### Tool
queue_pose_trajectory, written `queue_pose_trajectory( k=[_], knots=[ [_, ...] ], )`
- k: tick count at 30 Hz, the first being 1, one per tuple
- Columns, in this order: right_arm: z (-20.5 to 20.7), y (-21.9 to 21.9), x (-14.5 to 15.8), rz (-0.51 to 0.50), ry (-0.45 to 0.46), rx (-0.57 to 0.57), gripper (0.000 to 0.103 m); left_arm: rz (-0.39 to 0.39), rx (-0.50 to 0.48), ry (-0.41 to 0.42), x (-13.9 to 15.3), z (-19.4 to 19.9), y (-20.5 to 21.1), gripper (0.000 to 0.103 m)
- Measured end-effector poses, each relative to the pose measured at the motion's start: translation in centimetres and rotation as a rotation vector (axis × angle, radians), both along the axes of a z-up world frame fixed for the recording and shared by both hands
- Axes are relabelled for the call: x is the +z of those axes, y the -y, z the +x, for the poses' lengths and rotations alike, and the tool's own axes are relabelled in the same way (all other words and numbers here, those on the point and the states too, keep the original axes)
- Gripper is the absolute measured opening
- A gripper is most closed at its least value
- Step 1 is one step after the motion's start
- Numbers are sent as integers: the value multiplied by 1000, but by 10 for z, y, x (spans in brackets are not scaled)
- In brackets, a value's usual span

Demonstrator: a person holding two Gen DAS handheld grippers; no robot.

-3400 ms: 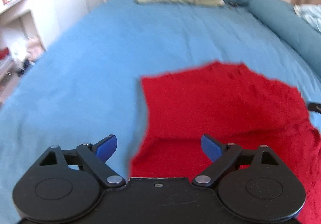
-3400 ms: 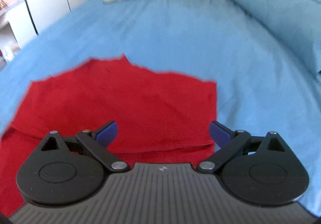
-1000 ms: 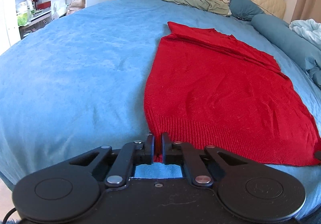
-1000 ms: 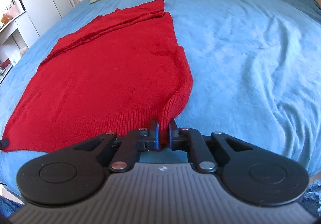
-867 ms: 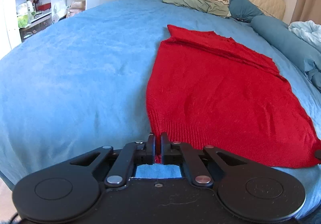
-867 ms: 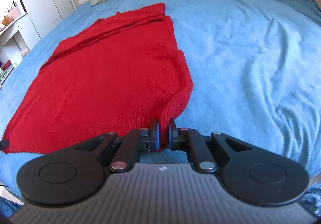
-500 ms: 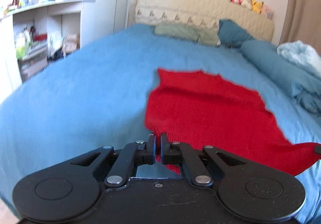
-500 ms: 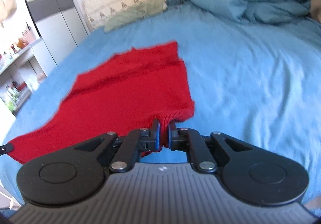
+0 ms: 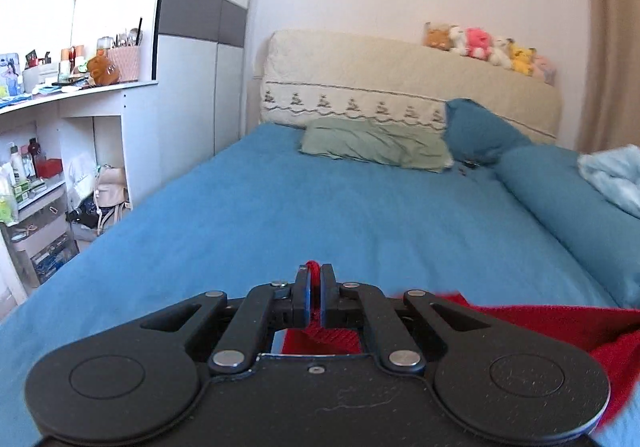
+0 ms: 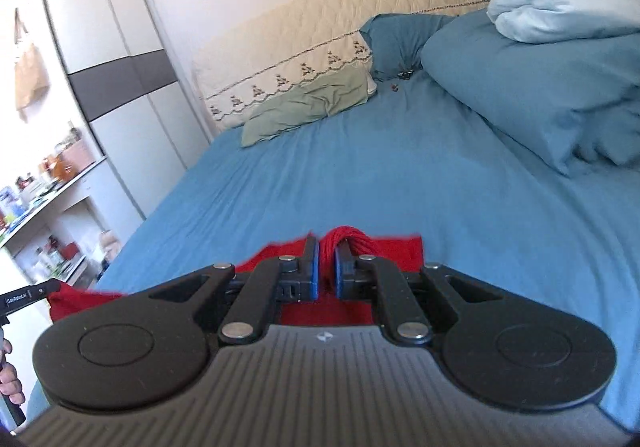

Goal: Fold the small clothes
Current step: 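Grasp the hem with both grippers and fold it up toward the collar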

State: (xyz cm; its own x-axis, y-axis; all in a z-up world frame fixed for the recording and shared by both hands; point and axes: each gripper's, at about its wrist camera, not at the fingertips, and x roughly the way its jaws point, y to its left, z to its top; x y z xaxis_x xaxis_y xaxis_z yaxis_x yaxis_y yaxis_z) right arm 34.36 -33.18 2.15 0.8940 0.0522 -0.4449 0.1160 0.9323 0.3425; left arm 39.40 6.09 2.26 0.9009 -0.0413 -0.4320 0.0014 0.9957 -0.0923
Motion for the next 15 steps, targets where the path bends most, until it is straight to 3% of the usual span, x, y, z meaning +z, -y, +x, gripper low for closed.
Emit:
queue_pose_trajectory(
  k=[3, 7, 11, 15],
  knots=[
    [77, 8, -23, -21, -46, -17, 23, -5, 28, -45, -26, 71, 15, 4],
    [158, 15, -89, -64, -106, -7, 23, -3, 75, -160, -90, 148, 30, 4],
    [201, 32, -144, -33, -163, -24, 23, 48, 99, -243, -137, 192, 35, 4],
    [218, 41, -157, -39, -201, 1, 26, 10, 112, -312, -140, 211, 31, 10]
  ],
)
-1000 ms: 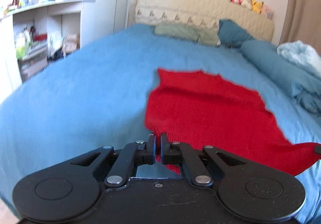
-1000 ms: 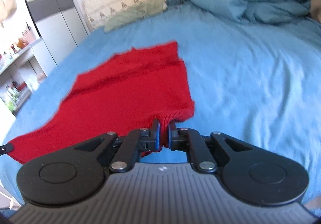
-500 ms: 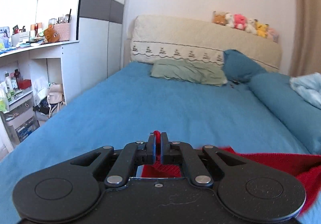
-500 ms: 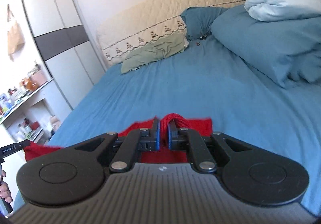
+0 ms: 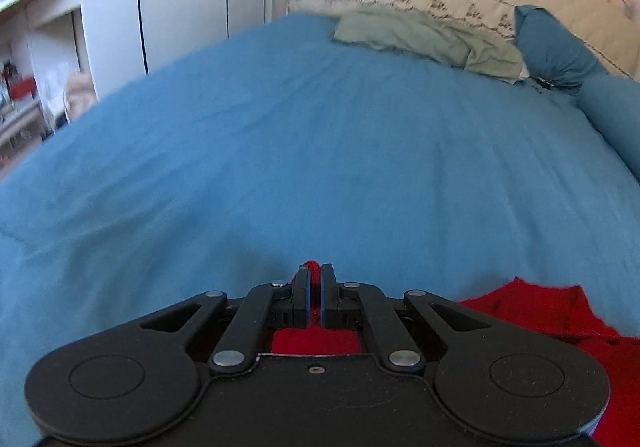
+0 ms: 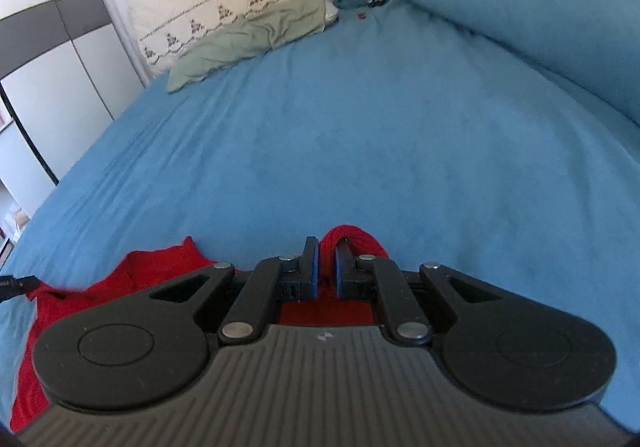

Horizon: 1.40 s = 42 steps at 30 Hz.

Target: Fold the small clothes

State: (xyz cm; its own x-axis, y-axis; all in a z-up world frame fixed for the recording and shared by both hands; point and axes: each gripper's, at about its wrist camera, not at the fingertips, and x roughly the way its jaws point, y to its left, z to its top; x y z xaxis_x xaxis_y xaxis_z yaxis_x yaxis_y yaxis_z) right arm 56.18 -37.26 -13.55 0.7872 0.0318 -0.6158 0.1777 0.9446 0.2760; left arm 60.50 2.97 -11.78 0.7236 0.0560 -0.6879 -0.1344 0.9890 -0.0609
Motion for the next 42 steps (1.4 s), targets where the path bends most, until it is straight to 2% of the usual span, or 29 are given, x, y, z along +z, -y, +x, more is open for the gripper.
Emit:
queue_pose_trajectory(
  k=[1, 2, 3, 4, 6, 7, 10, 13, 17, 19, 23, 27, 31, 32, 35, 38, 42],
  knots=[
    [0, 1, 2, -2, -7, 9, 35, -11, 13, -2, 5, 0, -2, 20],
    [-2, 2, 5, -9, -18, 12, 61, -14, 21, -3, 11, -1, -4, 32],
    [-6, 0, 11, -31, -22, 8, 78, -11, 28, 8, 18, -7, -6, 60],
    [-17, -3, 19, -62, -7, 6, 103, 4, 24, 27, 25, -15, -6, 77],
    [-40, -12, 35, -94, 46, 53, 103, 46, -12, 58, 36, -38, 0, 85],
    [-47, -17, 37, -93, 39, 82, 103, 54, -46, 56, 37, -51, 4, 87],
    [-67, -38, 29, -89, -31, 188, 103, 61, -169, 21, 26, -84, 15, 90],
    [-76, -60, 5, -133, -102, 254, 103, 80, -261, -58, -3, -102, 26, 91],
    [-76, -65, -31, -128, -185, 225, 103, 103, -281, -147, -40, -113, 26, 91],
    [-78, -62, -39, -119, -159, 211, 103, 104, -304, -129, -44, -116, 24, 93],
    [-73, -66, -43, -138, -164, 219, 103, 106, -310, -152, -45, -110, 30, 97],
    [-69, -65, -28, -136, -180, 230, 103, 141, -299, -182, -30, -105, 34, 95],
    [-88, -60, 26, -146, -100, 222, 103, 129, -293, -104, 21, -122, 38, 96],
    [-96, -58, 41, -138, -91, 215, 103, 123, -291, -95, 33, -127, 41, 100],
    [-124, -54, 67, -108, -121, 162, 103, 98, -293, -92, 59, -147, 50, 103],
    [-158, -50, 69, -45, -169, 71, 103, 101, -311, -124, 60, -164, 65, 103],
    [-188, -43, 34, 70, -243, -55, 103, 97, -346, -174, 39, -173, 83, 103]
  ],
)
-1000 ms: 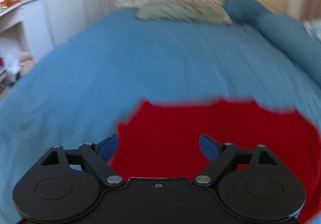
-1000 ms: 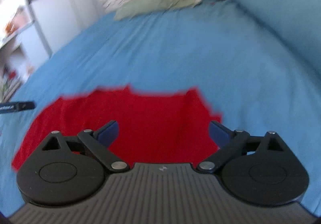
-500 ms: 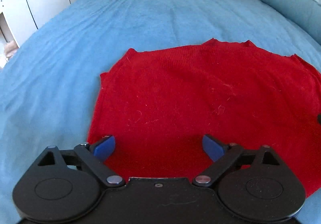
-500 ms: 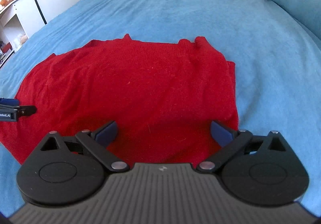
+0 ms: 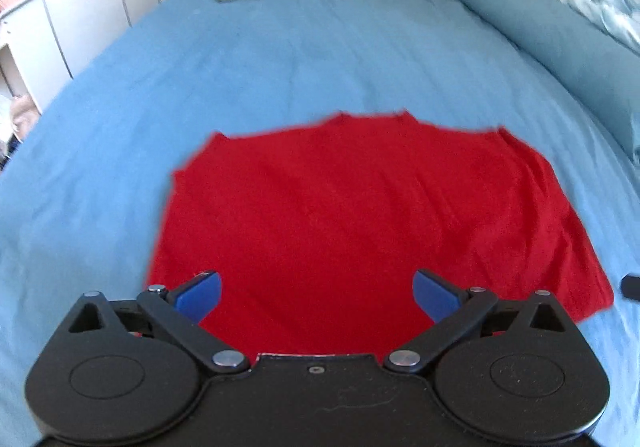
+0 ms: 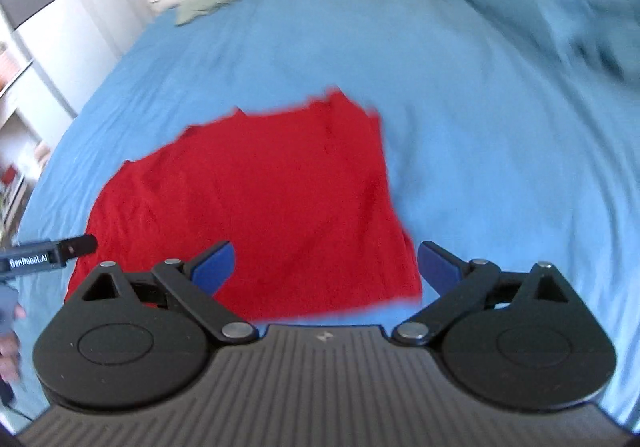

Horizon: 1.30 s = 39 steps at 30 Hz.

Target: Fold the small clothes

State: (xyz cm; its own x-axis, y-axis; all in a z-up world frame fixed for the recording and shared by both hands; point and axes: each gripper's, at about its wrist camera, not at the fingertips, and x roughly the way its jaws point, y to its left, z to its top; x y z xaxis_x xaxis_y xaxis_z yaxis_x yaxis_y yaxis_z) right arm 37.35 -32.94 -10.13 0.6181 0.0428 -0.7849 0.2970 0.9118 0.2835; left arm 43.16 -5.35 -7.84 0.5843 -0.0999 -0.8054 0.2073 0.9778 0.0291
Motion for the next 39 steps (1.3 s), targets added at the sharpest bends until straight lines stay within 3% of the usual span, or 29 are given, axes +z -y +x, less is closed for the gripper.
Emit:
queue_pose_trajectory(
  k=[2, 5, 9, 12, 15, 17, 20, 24, 28, 31, 33, 36, 39],
  knots=[
    [-4, 0, -22, 33, -20, -52, 102, 11, -11, -3, -10, -2, 7, 103],
    [-3, 5, -53, 89, -27, -107, 87, 24, -29, 8, -23, -1, 15, 103],
    [6, 13, -73, 143, 11, -183, 86, 21, -27, -3, -36, 7, 21, 103],
    [17, 18, -72, 169, 38, -216, 82, 24, -10, -8, -44, 18, 21, 103],
    [29, 20, -71, 160, 27, -223, 61, 25, 9, -23, -51, 30, 19, 103],
    [37, 20, -71, 132, -3, -221, 36, 35, 15, -50, -60, 39, 17, 103],
    [43, 16, -62, 105, -26, -223, 26, 51, 29, -130, -79, 52, 14, 103],
    [57, -4, -21, 57, 5, -191, 23, 60, 21, -161, -80, 59, 17, 103],
    [99, -54, 38, 65, 111, -36, 23, 6, -11, -195, -65, 65, 0, 100],
    [136, -118, 72, 102, 195, 200, 23, 28, -21, -142, -45, 58, -32, 100],
    [155, -171, 80, 157, 218, 431, 23, 39, -33, -108, -34, 48, -61, 100],
    [174, -248, 48, 195, 82, 731, 22, 65, -49, -95, -34, 30, -102, 100],
    [182, -304, -15, 83, -74, 836, 22, 81, -48, -119, -50, 12, -136, 100]
  ],
)
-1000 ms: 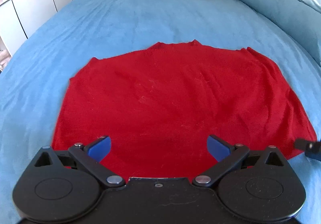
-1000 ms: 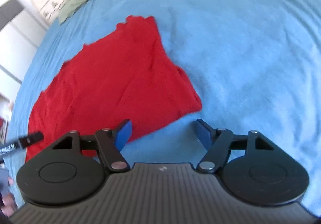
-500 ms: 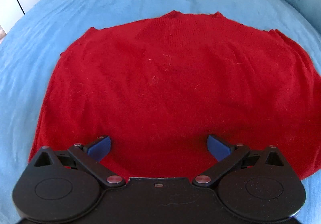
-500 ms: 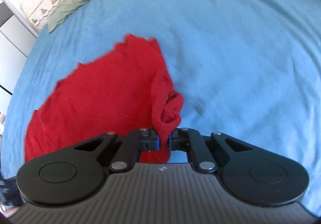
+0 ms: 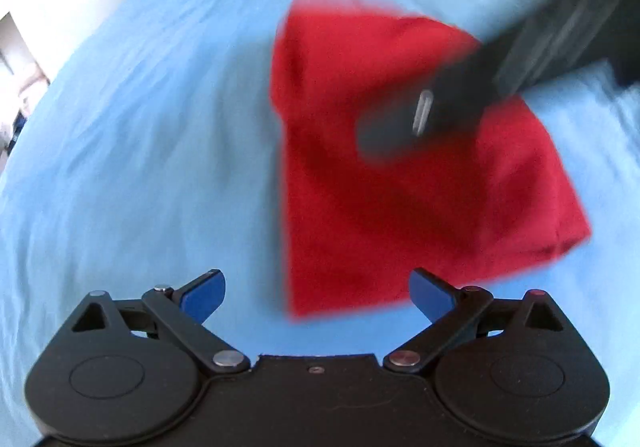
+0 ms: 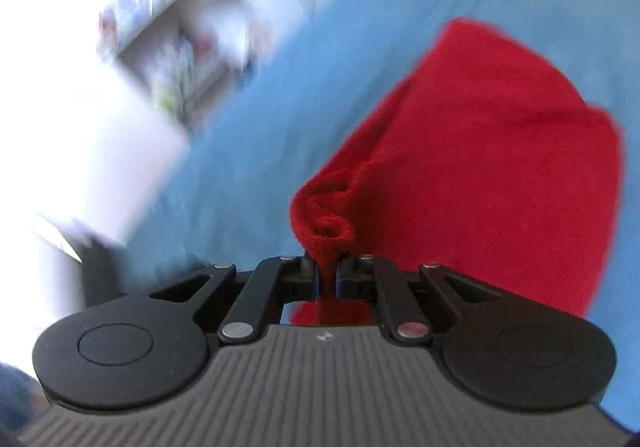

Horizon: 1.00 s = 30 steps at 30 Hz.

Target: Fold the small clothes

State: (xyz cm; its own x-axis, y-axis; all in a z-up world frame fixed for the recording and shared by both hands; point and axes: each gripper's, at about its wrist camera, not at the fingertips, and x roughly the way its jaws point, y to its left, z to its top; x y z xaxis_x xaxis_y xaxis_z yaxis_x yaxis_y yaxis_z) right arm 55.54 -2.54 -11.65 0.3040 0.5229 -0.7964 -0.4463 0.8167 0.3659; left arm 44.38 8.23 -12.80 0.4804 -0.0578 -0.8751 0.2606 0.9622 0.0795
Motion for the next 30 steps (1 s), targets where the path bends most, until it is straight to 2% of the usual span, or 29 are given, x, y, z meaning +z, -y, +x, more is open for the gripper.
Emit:
queue_pose_trajectory(
  k=[1, 2, 3, 4, 5, 6, 7, 9, 10, 11, 13, 15, 18, 21, 25, 28, 30],
  knots=[
    [2, -10, -20, -37, -31, -3, 22, -2, 5, -14, -5, -4, -8, 100],
    [4, -14, -34, -51, -52, -20, 27, -7, 12, -27, -10, -9, -15, 100],
    [5, -15, -42, -55, -65, -40, 29, -17, 18, -33, -14, -14, -21, 100],
    [4, -14, -43, -45, -64, -52, 36, -30, 22, -35, -15, -18, -25, 100],
    [3, -11, -39, -23, -61, -59, 52, -43, 22, -34, -16, -22, -28, 100],
    [1, -6, -31, -4, -44, -63, 64, -58, 22, -32, -14, -25, -30, 100],
    [-5, 5, -20, 6, -7, -73, 82, -73, 22, -27, -12, -28, -31, 100],
    [-21, 29, 12, 43, 105, -102, 87, -108, 27, -11, -4, -34, -32, 100],
    [-30, 42, 22, 52, 139, -126, 93, -122, 33, 0, -1, -38, -36, 100],
    [-44, 56, 32, 42, 174, -172, 103, -135, 45, 13, 5, -39, -37, 100],
    [-71, 82, 43, -32, 240, -285, 103, -158, 68, 31, 14, -38, -37, 100],
    [-96, 99, 35, -135, 252, -337, 103, -181, 93, 43, 20, -36, -35, 100],
    [-122, 107, 2, -276, 222, -354, 103, -204, 108, 46, 20, -32, -28, 100],
    [-132, 108, -27, -320, 204, -378, 102, -185, 112, 56, 16, -24, -22, 100],
    [-120, 98, -53, -332, 195, -430, 86, -185, 132, 63, 14, -15, -18, 100],
    [-112, 92, -53, -379, 236, -482, 66, -191, 149, 68, 16, -11, -20, 100],
    [-113, 100, -50, -414, 262, -562, 65, -179, 160, 78, 18, -9, -20, 100]
  ],
)
